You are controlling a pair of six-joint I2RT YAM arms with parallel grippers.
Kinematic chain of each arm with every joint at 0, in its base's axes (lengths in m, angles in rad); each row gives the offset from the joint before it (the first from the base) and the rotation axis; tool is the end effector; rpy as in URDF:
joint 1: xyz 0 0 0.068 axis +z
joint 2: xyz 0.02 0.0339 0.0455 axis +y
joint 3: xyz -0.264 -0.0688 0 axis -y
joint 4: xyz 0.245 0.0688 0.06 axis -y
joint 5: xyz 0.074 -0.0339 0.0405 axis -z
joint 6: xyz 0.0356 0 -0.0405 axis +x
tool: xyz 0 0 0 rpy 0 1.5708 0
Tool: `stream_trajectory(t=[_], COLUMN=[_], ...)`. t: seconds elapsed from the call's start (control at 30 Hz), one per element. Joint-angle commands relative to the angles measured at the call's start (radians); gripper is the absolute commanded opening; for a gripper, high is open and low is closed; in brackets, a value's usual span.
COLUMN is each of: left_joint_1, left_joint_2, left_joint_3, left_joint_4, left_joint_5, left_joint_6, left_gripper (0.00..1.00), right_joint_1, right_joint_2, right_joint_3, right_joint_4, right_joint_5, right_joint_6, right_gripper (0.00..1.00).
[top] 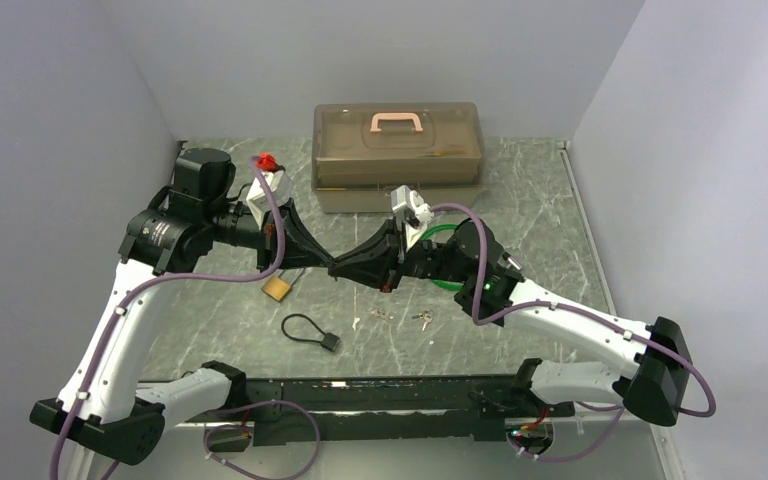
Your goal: Unlock with the key
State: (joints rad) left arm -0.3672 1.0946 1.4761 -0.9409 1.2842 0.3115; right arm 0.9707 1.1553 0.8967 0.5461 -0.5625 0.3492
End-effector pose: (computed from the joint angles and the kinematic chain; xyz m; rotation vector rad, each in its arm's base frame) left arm 0.1513 -0.0948 0.4504 1.2982 1.4450 -1.3693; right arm 0.1343 0.2298 0.3799 -0.9347 1.1564 1.4546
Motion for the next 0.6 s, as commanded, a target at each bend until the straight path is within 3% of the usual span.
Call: stream_trajectory(t=[0.0,0.57], left_joint_1=[-0.007,-0.007], left_joint_2=[-0.016,-0.015], left_joint_3=[0.002,-0.003], left_joint_4=[0.010,0.004], left_joint_5=[0.045,0.040], left_joint_6=[-0.012,-0.013], left_gripper=[0.00,0.00], right_joint_1=[-0.006,-0.073], right_joint_2=[-0.004,-0.081], right_joint_3=[0.034,-0.007], right_joint_4=[0.038,0.064], right_joint_5=[0.008,-0.067], right_joint_6=[-0.004,0.090], right_gripper=[0.00,0.00])
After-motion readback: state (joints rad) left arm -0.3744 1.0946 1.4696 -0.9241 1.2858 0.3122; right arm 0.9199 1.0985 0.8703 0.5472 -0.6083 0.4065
